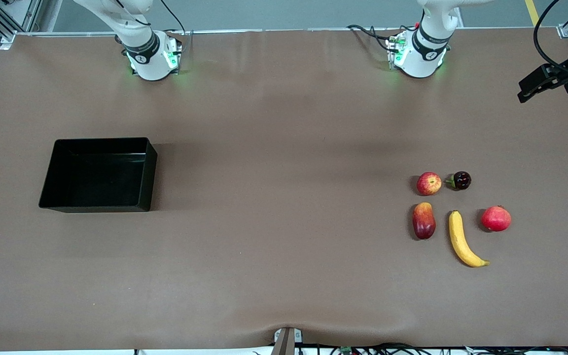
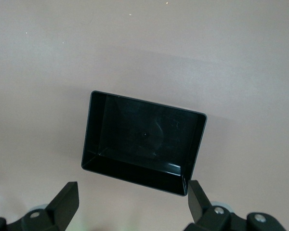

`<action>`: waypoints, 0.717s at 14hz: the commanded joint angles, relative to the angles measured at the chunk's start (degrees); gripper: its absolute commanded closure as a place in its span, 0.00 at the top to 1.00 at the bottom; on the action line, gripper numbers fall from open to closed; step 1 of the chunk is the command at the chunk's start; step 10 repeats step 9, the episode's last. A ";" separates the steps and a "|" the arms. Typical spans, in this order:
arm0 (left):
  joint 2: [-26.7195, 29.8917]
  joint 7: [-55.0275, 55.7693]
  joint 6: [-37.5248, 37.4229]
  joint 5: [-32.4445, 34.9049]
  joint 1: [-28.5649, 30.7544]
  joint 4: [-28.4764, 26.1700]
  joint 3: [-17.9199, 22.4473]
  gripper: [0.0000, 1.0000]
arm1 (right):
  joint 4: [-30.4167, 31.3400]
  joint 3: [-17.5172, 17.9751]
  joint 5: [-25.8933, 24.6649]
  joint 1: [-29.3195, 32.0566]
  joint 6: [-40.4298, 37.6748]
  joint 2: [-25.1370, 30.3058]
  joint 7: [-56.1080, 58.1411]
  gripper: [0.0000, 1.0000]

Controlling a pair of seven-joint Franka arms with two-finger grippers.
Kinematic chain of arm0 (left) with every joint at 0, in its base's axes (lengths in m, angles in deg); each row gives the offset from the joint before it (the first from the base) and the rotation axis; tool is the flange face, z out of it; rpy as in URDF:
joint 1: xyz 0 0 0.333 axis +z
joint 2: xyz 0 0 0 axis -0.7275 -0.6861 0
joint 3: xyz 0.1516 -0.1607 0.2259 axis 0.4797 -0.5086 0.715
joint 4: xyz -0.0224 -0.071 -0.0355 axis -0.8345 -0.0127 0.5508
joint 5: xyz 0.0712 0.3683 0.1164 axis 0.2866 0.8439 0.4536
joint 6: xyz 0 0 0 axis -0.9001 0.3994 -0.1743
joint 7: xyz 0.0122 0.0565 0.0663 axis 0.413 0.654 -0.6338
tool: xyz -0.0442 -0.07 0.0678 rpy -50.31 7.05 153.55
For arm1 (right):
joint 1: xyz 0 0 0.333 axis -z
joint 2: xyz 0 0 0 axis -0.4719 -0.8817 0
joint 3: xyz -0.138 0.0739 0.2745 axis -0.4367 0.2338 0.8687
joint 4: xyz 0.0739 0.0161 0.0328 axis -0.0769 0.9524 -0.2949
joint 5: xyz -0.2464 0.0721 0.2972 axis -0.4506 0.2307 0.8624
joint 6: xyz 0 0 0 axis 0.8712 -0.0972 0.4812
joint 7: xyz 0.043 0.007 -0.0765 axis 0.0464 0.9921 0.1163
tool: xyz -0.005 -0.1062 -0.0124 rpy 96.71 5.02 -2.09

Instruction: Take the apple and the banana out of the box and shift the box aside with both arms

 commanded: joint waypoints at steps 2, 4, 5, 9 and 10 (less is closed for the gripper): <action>-0.52 -0.57 0.05 -1.60 -0.42 1.73 -0.10 1.00 | 9.22 0.34 -3.07 -4.59 1.24 8.92 -7.81 1.00; -0.87 -0.66 0.05 -3.71 -0.42 2.43 -0.01 1.00 | 10.55 0.35 -3.16 -6.69 1.15 10.25 -8.10 1.00; -0.96 -0.32 -0.03 -3.63 -0.42 2.52 -0.01 1.00 | 11.08 0.43 -3.16 -6.88 1.15 11.04 -8.18 1.00; -0.96 -0.66 -0.12 -3.45 -0.60 2.87 -0.10 1.00 | 13.72 1.14 -3.16 -8.64 0.98 14.65 -8.10 1.00; -0.96 -0.66 -0.12 -3.45 -0.60 2.87 -0.10 1.00 | 13.72 1.14 -3.16 -8.64 0.98 14.65 -8.10 1.00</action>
